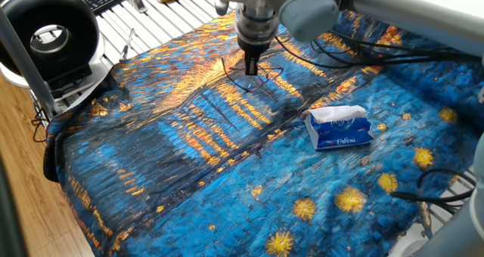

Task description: Unfold the leg of the glasses (with one hand)

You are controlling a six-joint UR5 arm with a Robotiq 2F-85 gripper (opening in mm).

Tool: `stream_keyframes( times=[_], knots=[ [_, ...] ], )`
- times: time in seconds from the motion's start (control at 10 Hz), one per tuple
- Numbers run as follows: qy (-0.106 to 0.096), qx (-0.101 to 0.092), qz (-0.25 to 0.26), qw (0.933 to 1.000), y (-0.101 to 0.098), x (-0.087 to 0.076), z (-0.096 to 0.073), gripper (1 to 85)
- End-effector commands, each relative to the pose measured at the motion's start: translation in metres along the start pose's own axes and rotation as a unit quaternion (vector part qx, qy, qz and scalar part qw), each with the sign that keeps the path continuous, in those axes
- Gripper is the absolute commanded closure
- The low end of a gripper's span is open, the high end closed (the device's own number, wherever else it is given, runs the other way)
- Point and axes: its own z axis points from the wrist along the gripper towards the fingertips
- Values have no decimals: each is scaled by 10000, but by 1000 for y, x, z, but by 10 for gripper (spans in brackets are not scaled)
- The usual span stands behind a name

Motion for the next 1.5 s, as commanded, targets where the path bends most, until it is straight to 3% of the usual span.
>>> stream_keyframes(
  times=[0.0,0.5,0.6,0.7,1.1,1.3,1.4],
  knots=[
    [96,-12,124,9999,-5,3,-16,790],
    [351,93,298,9989,-11,9,-28,790],
    [269,26,357,9990,-8,6,-28,793],
    [352,64,380,9986,-8,5,-32,793],
    [132,-92,500,9986,0,-11,-38,820],
    [360,148,464,9982,-8,-3,-39,827],
    [327,285,434,9981,-15,-5,-40,847]
  ],
)
